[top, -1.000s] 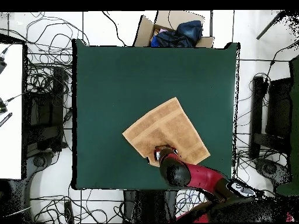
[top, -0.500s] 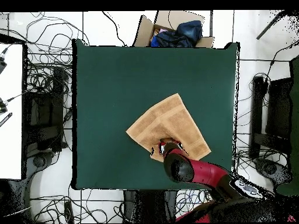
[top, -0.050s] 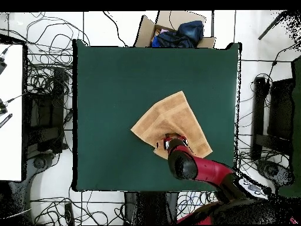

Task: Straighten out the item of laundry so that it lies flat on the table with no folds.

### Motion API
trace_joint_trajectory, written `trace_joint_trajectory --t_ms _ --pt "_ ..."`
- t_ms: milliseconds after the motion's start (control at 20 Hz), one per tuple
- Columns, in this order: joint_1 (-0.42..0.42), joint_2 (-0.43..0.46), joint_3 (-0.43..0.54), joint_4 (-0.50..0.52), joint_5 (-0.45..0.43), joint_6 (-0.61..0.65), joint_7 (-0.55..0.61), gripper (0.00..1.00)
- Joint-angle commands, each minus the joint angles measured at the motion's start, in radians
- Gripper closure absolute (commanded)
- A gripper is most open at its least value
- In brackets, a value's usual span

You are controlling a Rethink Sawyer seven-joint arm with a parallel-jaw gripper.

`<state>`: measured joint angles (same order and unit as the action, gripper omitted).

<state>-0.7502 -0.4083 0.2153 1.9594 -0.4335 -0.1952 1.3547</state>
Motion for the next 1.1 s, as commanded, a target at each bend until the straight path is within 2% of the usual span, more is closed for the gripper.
trace_joint_trajectory --t_ms 50,1100 --pt "-0.002 0.006 0.082 -0.182 -0.009 -0.075 0.161 0.0" --pt "-0.011 0.004 0.091 -0.219 -0.047 -0.068 0.141 0.0"
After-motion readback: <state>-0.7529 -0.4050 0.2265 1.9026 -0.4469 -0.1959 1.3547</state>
